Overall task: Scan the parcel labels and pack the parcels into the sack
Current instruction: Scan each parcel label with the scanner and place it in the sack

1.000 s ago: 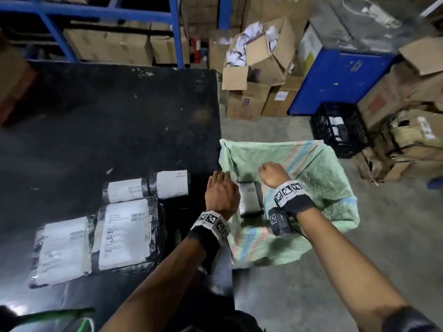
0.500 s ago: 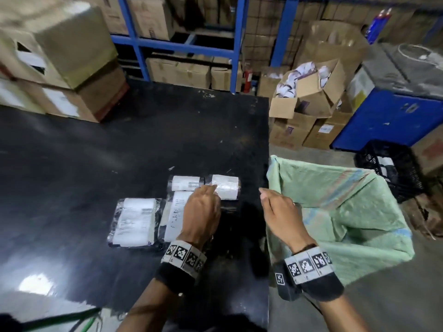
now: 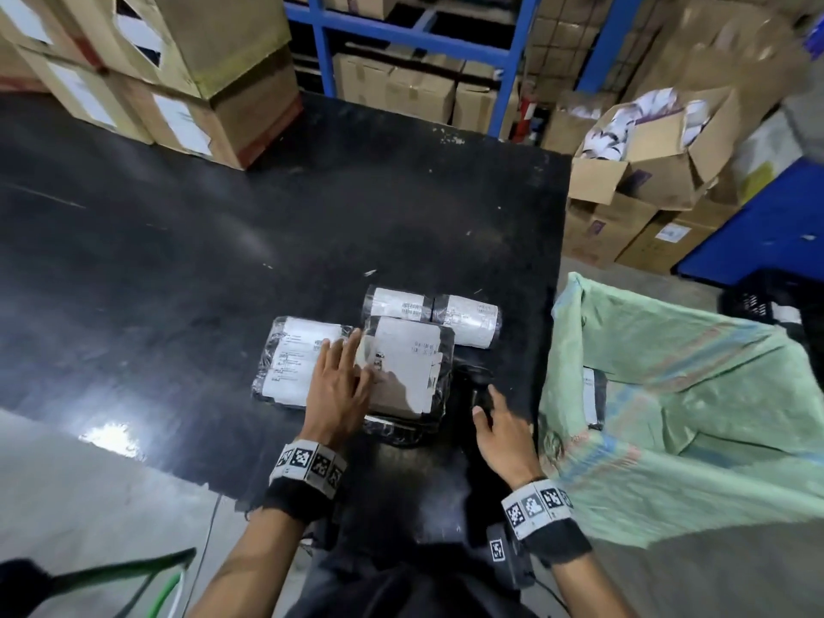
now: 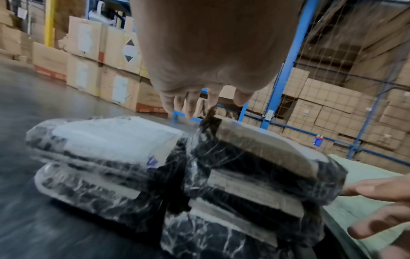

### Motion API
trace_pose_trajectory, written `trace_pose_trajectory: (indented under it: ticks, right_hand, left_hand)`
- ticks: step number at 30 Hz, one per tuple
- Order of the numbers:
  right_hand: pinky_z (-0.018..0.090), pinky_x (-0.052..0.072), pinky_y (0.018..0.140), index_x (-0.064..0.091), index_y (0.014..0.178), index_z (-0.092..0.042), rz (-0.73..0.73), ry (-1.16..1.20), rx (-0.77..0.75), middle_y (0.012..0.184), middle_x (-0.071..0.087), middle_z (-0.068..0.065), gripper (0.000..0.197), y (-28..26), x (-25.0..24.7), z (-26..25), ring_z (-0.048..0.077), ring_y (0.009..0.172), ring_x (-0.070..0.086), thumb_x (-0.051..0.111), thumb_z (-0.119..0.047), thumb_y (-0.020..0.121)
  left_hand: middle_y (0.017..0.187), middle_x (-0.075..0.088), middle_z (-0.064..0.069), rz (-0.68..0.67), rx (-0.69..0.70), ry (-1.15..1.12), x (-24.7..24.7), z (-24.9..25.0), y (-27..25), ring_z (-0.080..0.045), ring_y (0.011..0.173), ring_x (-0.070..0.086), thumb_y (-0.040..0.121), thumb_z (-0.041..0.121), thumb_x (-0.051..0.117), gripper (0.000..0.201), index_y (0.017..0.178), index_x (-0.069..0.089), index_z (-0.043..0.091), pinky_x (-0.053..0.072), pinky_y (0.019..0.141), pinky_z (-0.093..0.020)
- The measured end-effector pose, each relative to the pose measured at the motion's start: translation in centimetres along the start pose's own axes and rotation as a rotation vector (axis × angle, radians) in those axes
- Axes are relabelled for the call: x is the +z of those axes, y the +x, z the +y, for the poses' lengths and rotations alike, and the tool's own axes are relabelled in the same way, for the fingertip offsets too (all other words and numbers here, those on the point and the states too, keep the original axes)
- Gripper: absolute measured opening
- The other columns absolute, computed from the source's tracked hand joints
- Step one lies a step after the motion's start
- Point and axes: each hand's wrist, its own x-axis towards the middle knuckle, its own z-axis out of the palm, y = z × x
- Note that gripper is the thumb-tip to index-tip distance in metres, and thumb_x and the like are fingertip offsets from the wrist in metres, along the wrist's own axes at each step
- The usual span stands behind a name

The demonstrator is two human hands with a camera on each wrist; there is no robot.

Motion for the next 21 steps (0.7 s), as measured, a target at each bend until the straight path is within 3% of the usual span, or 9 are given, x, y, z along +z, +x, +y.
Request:
trace_pose_trajectory:
  ticks: [2,4,7,11,14,16,18,21]
  right_hand:
    - [0.041,0.042,0.103,0.013,0.159,-0.023,-0.023,0.119,0.068,0.140,0.057,0.014,0.065,0.7,0.8,-0.2,0.037,0.127,0.054,0.041,-0.041,0.103]
    - [0.038,0.033,0.112,0.007,0.159,-0.023,-0.032,0.285,0.132,0.155,0.040,0.009,0.071,1.7,1.5,-0.6,0.035,0.138,0.044,0.046,-0.040,0.102]
    - [0.036,0.033,0.112,0.004,0.159,-0.023,0.013,0.429,0.183,0.161,0.030,0.007,0.077,3.2,2.6,-1.0,0.036,0.139,0.043,0.050,-0.041,0.100]
    - [0.040,0.037,0.110,-0.002,0.159,-0.024,0.061,0.518,0.166,0.160,0.030,0.008,0.087,4.3,3.9,-1.3,0.039,0.137,0.045,0.058,-0.039,0.097]
    - [0.027,0.028,0.111,0.000,0.159,-0.019,0.101,0.635,0.155,0.161,0.026,0.007,0.088,4.6,4.5,-1.6,0.026,0.143,0.034,0.061,-0.029,0.096]
    - [0.014,0.023,0.103,0.005,0.157,-0.012,0.127,0.692,0.140,0.149,0.032,0.001,0.084,4.8,4.7,-1.5,0.011,0.135,0.030,0.062,-0.019,0.096]
    - [0.015,0.024,0.100,0.008,0.156,-0.010,0.129,0.724,0.127,0.137,0.032,-0.005,0.081,5.0,5.0,-1.3,0.008,0.126,0.029,0.062,-0.015,0.095]
    - [0.017,0.027,0.100,0.007,0.156,-0.015,0.117,0.751,0.120,0.136,0.031,-0.007,0.081,5.2,5.5,-0.8,0.007,0.126,0.030,0.060,-0.015,0.096]
  left_hand:
    - [0.171,0.023,-0.010,-0.046,0.042,0.006,1.1,-1.5,0.3,-0.029,0.159,0.021,0.103,0.060,0.006,0.081,0.164,0.022,0.010,0.006,0.132,-0.046]
    - [0.174,0.006,-0.002,-0.087,0.071,-0.035,1.9,-2.4,0.4,-0.026,0.162,0.003,0.099,0.073,0.001,0.088,0.165,0.012,0.017,0.000,0.132,-0.046]
    - [0.170,0.001,0.017,-0.090,0.002,-0.279,1.9,-2.1,0.2,-0.015,0.158,-0.012,0.095,0.075,0.026,0.081,0.163,0.005,0.036,-0.003,0.130,-0.039]
    - [0.169,0.012,0.028,-0.102,-0.031,-0.439,1.3,-1.5,0.2,-0.012,0.160,-0.005,0.097,0.066,0.047,0.072,0.161,0.020,0.048,0.003,0.128,-0.043]
    - [0.167,0.020,0.029,-0.102,-0.078,-0.524,1.4,-1.2,0.5,-0.013,0.161,0.003,0.096,0.052,0.066,0.073,0.157,0.026,0.053,0.006,0.129,-0.055]
    - [0.163,0.025,0.035,-0.089,-0.091,-0.579,1.7,-1.3,0.7,-0.016,0.161,0.010,0.090,0.051,0.076,0.082,0.157,0.028,0.053,0.012,0.128,-0.062]
    - [0.161,0.027,0.037,-0.080,-0.093,-0.614,2.1,-1.6,0.9,-0.016,0.161,0.010,0.086,0.054,0.077,0.085,0.157,0.030,0.050,0.013,0.128,-0.062]
    - [0.167,0.026,0.025,-0.093,-0.089,-0.588,2.0,-1.5,0.9,-0.015,0.160,0.001,0.093,0.045,0.073,0.080,0.160,0.030,0.039,0.007,0.129,-0.061]
